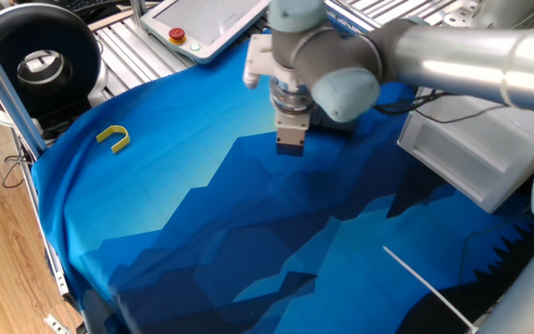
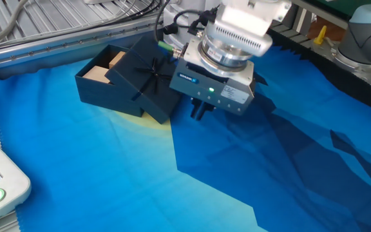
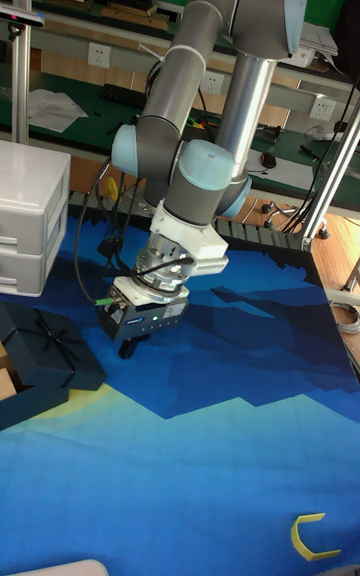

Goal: Slide the outer casing onto the gift box

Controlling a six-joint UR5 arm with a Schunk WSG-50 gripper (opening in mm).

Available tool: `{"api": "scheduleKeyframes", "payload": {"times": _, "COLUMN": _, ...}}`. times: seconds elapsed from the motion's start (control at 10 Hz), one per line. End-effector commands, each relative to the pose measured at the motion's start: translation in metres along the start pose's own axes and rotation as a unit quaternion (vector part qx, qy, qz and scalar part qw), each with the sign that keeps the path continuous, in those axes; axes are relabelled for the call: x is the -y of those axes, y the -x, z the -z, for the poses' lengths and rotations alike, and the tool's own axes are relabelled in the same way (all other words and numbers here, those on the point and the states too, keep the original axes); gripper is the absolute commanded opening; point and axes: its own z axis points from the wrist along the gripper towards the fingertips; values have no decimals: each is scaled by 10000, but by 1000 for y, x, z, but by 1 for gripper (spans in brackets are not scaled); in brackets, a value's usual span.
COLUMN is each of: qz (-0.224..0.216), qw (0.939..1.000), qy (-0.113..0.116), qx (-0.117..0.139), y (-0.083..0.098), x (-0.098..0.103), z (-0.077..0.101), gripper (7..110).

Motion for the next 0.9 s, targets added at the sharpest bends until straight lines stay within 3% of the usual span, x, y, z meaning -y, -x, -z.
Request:
{"api": "scheduleKeyframes", "payload": {"times": 0.0, "qz": 118, "qw": 9996, "qy": -158, "qx": 220, "y": -13, "x": 16, "z": -9, "gripper": 7}}
{"api": "scheduleKeyframes", "payload": {"times": 0.1, "qz": 167, "qw": 9994, "qy": -64, "qx": 302, "y": -13, "x": 16, "z": -10, "gripper": 7}}
{"api": "scheduleKeyframes", "payload": {"times": 0.2, "qz": 249, "qw": 9992, "qy": -259, "qx": 171, "y": -21, "x": 27, "z": -9, "gripper": 7}}
{"api": "scheduleKeyframes", "payload": {"times": 0.4, "qz": 259, "qw": 9976, "qy": -515, "qx": 385, "y": -11, "x": 42, "z": -7, "gripper": 7}}
{"api": "scheduleKeyframes", "payload": {"times": 0.6, "qz": 215, "qw": 9975, "qy": -483, "qx": 475, "y": -4, "x": 42, "z": -6, "gripper": 7}}
{"api": "scheduleKeyframes", "payload": {"times": 0.8, "qz": 253, "qw": 9975, "qy": -194, "qx": 629, "y": 15, "x": 28, "z": -8, "gripper": 7}}
